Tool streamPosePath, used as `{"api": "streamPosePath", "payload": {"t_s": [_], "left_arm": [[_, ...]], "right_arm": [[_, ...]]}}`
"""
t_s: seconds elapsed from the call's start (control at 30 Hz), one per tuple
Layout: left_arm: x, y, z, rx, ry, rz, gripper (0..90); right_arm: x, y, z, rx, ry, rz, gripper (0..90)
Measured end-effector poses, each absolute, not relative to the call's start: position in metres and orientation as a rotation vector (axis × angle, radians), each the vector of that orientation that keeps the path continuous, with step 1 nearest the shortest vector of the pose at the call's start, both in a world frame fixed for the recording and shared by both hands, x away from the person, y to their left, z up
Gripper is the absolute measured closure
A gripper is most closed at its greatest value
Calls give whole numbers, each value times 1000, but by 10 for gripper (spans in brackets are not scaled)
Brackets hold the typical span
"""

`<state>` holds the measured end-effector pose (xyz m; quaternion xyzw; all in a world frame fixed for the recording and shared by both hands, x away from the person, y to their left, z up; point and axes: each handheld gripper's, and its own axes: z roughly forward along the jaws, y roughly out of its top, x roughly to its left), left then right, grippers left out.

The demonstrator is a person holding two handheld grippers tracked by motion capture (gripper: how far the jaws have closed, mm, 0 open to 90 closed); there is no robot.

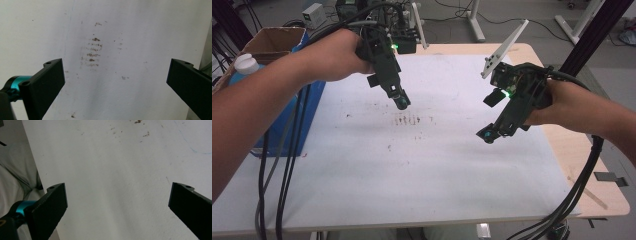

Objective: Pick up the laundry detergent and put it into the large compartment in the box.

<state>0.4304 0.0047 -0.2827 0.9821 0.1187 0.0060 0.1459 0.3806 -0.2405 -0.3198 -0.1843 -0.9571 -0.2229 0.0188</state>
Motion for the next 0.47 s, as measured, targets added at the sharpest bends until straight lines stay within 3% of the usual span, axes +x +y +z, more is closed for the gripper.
{"api": "streamPosePath", "payload": {"t_s": [0.47], "left_arm": [[431,7,-285,2816,359,1,16]], "right_arm": [[379,-241,-320,-564,-2976,-704,12]]}}
